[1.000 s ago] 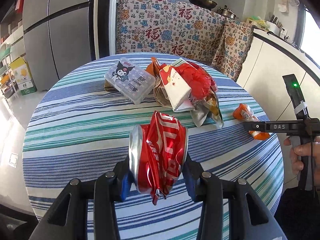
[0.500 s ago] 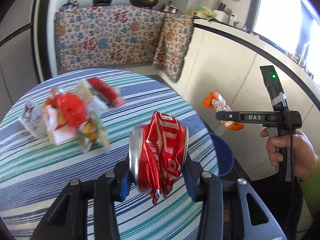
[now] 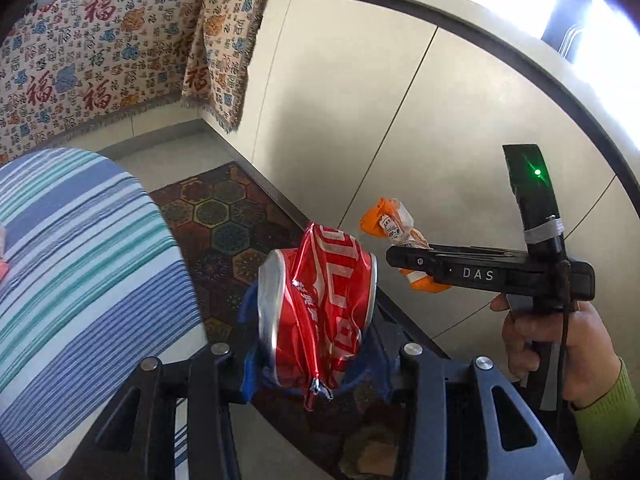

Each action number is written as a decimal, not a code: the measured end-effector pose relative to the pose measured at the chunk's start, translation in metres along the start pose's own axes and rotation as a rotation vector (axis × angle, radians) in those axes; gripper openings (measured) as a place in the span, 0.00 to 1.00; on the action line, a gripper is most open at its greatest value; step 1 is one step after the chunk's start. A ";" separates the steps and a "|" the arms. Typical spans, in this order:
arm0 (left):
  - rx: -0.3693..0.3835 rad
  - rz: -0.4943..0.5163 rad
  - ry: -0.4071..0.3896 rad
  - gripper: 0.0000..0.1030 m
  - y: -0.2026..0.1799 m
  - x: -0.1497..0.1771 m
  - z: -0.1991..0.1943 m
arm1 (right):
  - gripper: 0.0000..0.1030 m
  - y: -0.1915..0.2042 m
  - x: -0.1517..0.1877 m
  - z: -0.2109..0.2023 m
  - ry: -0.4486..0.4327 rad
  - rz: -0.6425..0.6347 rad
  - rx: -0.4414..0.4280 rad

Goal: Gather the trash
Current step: 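Carry the can and snack bag to the blue wastebasket and release both, then move both open grippers back over the table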

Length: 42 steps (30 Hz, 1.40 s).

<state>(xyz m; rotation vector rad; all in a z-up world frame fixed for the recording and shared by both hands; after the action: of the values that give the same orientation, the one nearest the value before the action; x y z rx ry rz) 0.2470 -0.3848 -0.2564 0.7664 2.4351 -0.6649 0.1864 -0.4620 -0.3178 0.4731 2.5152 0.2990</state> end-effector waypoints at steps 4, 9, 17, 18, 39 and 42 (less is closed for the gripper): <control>0.008 0.007 0.052 0.42 -0.011 0.001 0.037 | 0.48 -0.016 0.002 0.007 0.003 0.034 -0.014; -0.002 0.029 0.092 0.42 -0.015 -0.001 0.072 | 0.49 -0.029 -0.002 0.012 -0.002 0.059 -0.020; -0.035 0.068 0.102 0.63 -0.016 -0.004 0.107 | 0.73 -0.040 -0.004 0.012 -0.029 0.138 -0.075; -0.036 0.067 0.100 0.63 -0.015 -0.005 0.110 | 0.73 -0.041 -0.005 0.008 -0.043 0.142 -0.080; -0.298 -0.109 -0.148 0.67 0.067 0.064 -0.094 | 0.89 0.083 -0.004 -0.014 -0.286 -0.249 0.072; -0.395 -0.160 -0.124 0.67 0.111 0.092 -0.118 | 0.89 0.127 0.011 -0.007 -0.304 -0.351 0.070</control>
<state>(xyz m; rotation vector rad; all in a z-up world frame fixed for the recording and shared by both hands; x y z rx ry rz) 0.2141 -0.2012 -0.2532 0.3646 2.4193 -0.2611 0.2084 -0.3430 -0.2786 0.0873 2.2606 0.0026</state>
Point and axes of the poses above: each gripper's, at about its wrist camera, not at the fingertips, and z roughly the way its jaws point, y to its left, x to its underside, the point moved 7 cm from there along z, roughly the way its jaws point, and after that the axes turned 2 degrees about y, right-handed, at the moved point
